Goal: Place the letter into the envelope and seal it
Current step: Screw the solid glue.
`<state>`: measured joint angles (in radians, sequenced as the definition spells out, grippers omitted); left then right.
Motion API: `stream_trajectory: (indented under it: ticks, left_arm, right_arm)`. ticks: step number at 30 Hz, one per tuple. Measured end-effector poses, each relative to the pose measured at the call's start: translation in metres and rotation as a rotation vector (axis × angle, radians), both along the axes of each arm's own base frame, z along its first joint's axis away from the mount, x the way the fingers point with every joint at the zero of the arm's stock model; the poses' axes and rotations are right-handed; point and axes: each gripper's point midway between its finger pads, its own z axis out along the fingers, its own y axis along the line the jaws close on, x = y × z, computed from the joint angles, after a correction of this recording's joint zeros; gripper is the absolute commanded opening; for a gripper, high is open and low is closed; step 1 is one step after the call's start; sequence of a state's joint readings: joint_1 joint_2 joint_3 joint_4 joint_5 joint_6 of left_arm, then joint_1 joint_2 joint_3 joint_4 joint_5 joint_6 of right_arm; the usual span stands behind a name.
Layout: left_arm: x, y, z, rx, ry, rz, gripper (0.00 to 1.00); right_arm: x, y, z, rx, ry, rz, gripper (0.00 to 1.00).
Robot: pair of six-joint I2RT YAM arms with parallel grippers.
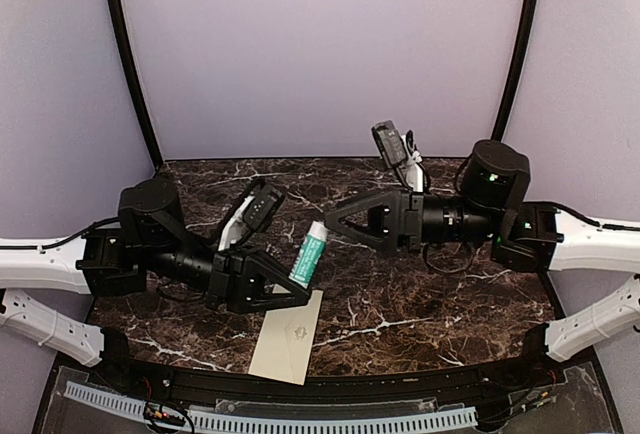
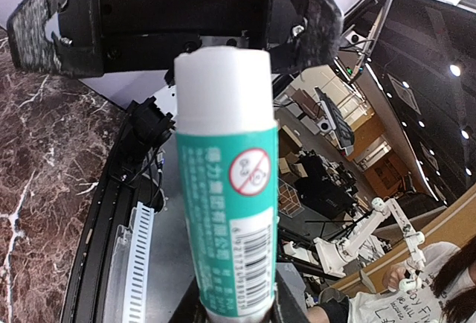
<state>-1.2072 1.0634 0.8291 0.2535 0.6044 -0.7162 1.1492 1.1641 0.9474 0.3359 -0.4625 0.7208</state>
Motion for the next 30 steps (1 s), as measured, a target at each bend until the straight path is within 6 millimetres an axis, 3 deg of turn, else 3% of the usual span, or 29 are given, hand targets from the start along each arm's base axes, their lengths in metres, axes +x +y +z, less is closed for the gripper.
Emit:
stream_trajectory:
  ticks: [4,10,18,25,27,30]
  left_arm:
    - [0.010,-0.001,-0.015,0.058,-0.008,0.062,0.00]
    - [0.026,-0.001,-0.041,0.159,-0.011,0.149,0.00]
    - [0.054,0.006,-0.070,0.286,-0.020,0.324,0.00]
    - [0.083,0.017,-0.093,0.404,-0.047,0.490,0.00]
    - [0.086,0.018,-0.101,0.434,-0.050,0.509,0.00]
    - [0.089,0.020,-0.111,0.473,-0.053,0.526,0.00]
  right_arm:
    - [0.019,-0.002,-0.016,-0.081,0.040,-0.105,0.81]
    - [0.026,0.003,-0.044,-0.180,0.094,-0.129,0.81]
    - [0.045,0.011,-0.068,-0.276,0.187,-0.225,0.69]
    - [0.061,0.026,-0.108,-0.355,0.323,-0.315,0.65]
    - [0.062,0.035,-0.122,-0.384,0.353,-0.319,0.61]
    - [0.062,0.048,-0.132,-0.412,0.370,-0.321,0.47]
